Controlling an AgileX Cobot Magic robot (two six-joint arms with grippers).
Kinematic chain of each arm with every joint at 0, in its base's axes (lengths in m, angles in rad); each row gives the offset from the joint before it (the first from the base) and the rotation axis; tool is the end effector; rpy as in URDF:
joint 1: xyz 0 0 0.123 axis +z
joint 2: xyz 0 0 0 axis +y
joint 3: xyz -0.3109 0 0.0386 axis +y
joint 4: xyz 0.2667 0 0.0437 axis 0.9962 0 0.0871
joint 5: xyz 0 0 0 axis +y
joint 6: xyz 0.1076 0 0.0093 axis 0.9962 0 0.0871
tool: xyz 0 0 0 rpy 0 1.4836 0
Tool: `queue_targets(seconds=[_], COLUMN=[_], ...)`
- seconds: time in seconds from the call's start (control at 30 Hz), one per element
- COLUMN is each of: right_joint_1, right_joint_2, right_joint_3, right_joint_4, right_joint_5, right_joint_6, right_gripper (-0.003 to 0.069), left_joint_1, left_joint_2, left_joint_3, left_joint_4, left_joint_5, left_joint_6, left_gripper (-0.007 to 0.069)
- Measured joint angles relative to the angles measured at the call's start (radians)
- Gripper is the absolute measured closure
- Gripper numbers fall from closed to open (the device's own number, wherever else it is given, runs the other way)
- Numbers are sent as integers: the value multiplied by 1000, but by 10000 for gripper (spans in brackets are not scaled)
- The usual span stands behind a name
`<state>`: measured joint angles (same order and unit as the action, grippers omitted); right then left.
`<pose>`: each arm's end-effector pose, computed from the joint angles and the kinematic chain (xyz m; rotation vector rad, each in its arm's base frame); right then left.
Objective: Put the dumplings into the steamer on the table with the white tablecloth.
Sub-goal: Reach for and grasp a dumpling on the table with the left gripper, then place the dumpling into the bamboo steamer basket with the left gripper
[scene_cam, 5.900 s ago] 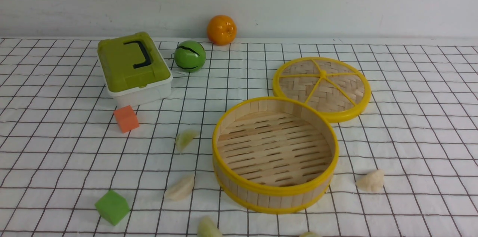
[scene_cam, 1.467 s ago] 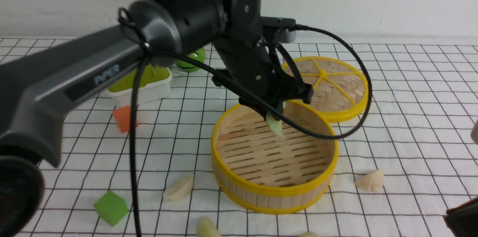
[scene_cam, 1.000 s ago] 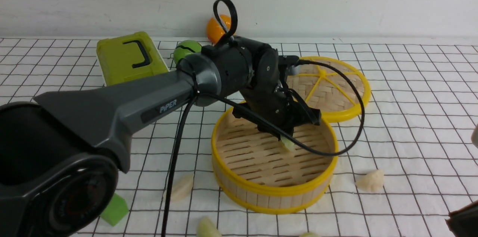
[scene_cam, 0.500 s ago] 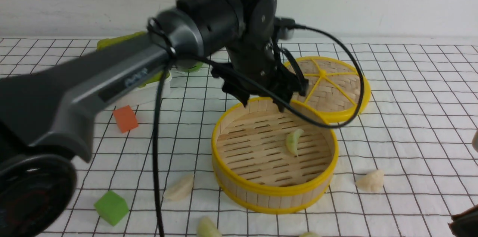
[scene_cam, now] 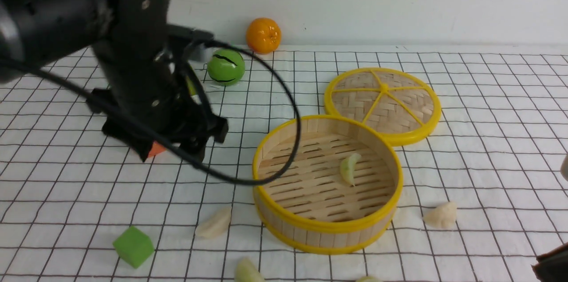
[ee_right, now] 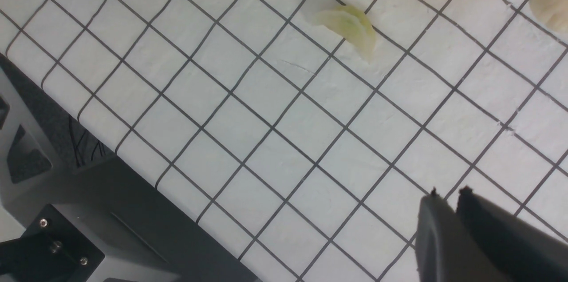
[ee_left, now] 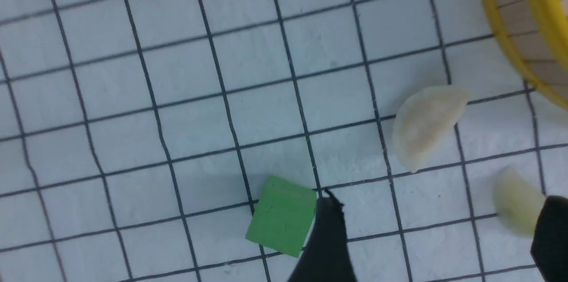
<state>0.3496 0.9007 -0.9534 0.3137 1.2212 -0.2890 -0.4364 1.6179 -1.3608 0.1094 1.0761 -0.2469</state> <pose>0.1313 0.0812 0.3579 -0.7830 2.5113 0.4461 0.3277 -0.1414 0.3044 0.3154 2.7832 -0.0153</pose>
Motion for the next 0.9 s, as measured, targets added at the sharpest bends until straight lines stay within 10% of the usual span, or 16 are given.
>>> queue_targets(seconds=[0.53,0.77,0.9], right_joint_1=[0,0,0], right_joint_2=[0,0,0], right_joint_3=[0,0,0], right_joint_4=[2,5,6], right_joint_5=[-27,-27,-27], right_joint_6=[0,0,0], right_gripper=[587,587,585], left_joint_1=[16,16,16], left_joint_2=[196,247,223], left_joint_3=[216,216,201], left_joint_4=[-166,-179,-189], left_joint_5=[-386,-400,-382], left_joint_6=[247,247,247], left_gripper=[78,330,339])
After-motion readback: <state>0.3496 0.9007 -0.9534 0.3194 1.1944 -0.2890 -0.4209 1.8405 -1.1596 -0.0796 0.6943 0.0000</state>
